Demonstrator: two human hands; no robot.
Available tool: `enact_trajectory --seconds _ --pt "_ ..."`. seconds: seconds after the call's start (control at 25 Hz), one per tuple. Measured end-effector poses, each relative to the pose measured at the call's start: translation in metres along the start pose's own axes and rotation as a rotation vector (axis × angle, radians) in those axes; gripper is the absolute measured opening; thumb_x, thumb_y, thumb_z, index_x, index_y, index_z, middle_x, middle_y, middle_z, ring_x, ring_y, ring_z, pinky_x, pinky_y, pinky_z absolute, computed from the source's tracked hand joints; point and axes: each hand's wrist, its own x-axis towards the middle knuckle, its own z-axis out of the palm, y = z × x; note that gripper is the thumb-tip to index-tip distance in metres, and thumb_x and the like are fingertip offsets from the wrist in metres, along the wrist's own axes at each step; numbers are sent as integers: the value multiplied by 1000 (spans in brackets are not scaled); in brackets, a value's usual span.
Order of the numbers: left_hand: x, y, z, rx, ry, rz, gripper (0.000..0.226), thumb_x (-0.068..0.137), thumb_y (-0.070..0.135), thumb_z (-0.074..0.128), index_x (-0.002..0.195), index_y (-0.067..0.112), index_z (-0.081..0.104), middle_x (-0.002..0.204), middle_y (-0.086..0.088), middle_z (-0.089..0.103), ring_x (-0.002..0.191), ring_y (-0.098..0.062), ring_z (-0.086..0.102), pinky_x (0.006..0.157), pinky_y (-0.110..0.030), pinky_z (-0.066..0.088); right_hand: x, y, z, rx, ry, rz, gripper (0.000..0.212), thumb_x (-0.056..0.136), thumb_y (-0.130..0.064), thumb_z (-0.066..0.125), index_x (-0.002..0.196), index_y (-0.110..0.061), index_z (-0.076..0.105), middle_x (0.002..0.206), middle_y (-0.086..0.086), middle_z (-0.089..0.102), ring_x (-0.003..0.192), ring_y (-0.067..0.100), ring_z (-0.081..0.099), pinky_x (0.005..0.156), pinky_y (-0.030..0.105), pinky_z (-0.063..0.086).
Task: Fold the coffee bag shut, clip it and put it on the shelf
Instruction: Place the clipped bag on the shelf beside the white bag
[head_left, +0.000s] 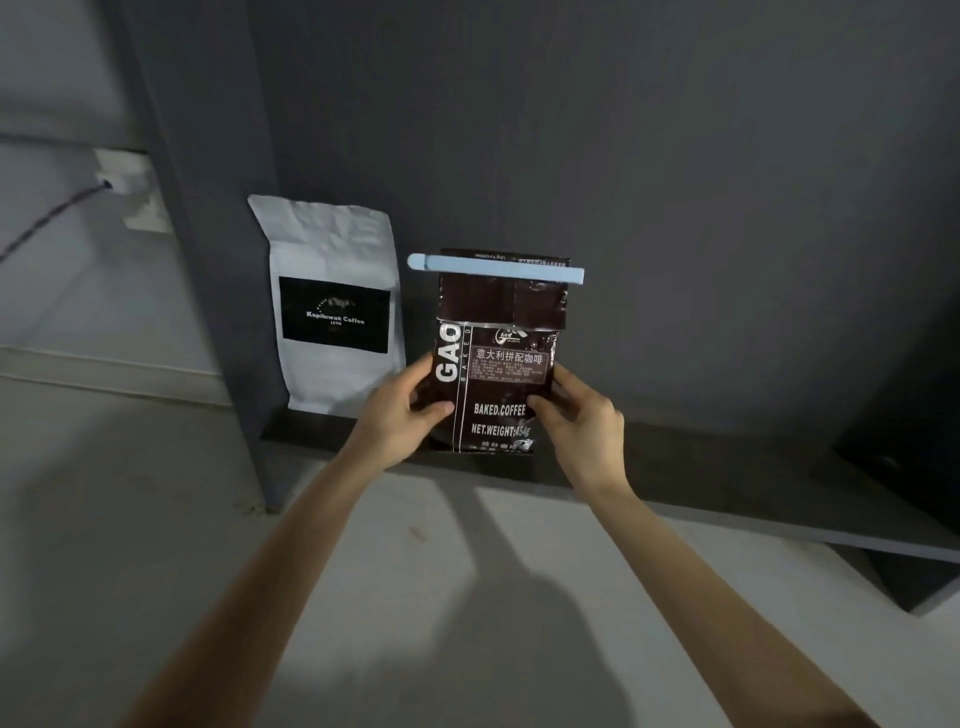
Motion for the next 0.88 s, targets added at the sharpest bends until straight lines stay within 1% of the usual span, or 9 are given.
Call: enact_trajectory --seconds 0.12,0.2,0.36,0.48,0.56,0.6,0.68,0.76,0.88 --pt "20 -7 -1 2 55 -71 56 80 0 57 131 12 38 130 -8 54 116 -8 45 95 -18 31 17 7 17 8 18 -9 41 82 -1 58 121 -10 52 119 12 63 96 7 55 69 -12 34" --pt "28 -16 1 -7 69 -120 55 80 0 57 131 11 39 132 -8 52 123 -16 46 96 -20 31 25 14 26 11 21 0 42 81 0 58 121 -10 52 119 13 63 98 11 57 71 -10 34" --pt "32 -30 9 -36 65 -208 56 82 -1 56 133 8 35 138 -15 45 126 -26 43 101 -28 33 31 32 36 -32 -25 25 38 82 -3 57 119 -14 54 110 10 68 92 16 65 71 -6 39" --pt "35 -32 11 -31 73 -234 52 84 3 54 132 7 35 140 -16 42 128 -29 41 104 -33 33 36 35 36 -31 -64 47 39 84 -4 55 121 -15 52 109 3 67 89 17 67 73 4 46" --pt "39 -33 12 -18 75 -237 50 84 4 54 132 8 37 139 -16 44 127 -29 42 103 -35 35 39 31 33 -33 -108 64 42 84 -2 54 124 -15 49 104 -3 61 90 13 63 71 1 45" --pt "40 -33 12 -16 70 -237 50 84 5 54 131 8 38 138 -15 45 127 -29 43 102 -35 37 39 29 32 -45 -130 65 42 84 -3 54 124 -15 48 105 -2 61 92 13 62 74 3 45" --pt "41 -33 12 -30 59 -234 50 83 4 54 131 9 38 135 -14 49 125 -29 45 97 -32 38 39 27 30 -85 -164 60 44 84 -8 57 125 -18 46 114 3 63 102 18 60 87 23 47" --pt "41 -32 12 -42 52 -236 54 83 4 54 133 10 34 136 -13 48 124 -27 46 95 -29 37 38 27 30 -126 -189 64 47 83 -12 58 127 -21 43 119 7 62 108 23 59 92 37 48" --pt "43 -27 9 -10 32 -213 67 81 10 59 138 15 24 140 -12 43 126 -25 43 107 -40 36 34 19 21 -179 -219 68 54 84 -16 58 132 -22 35 129 9 56 116 26 53 96 42 45"
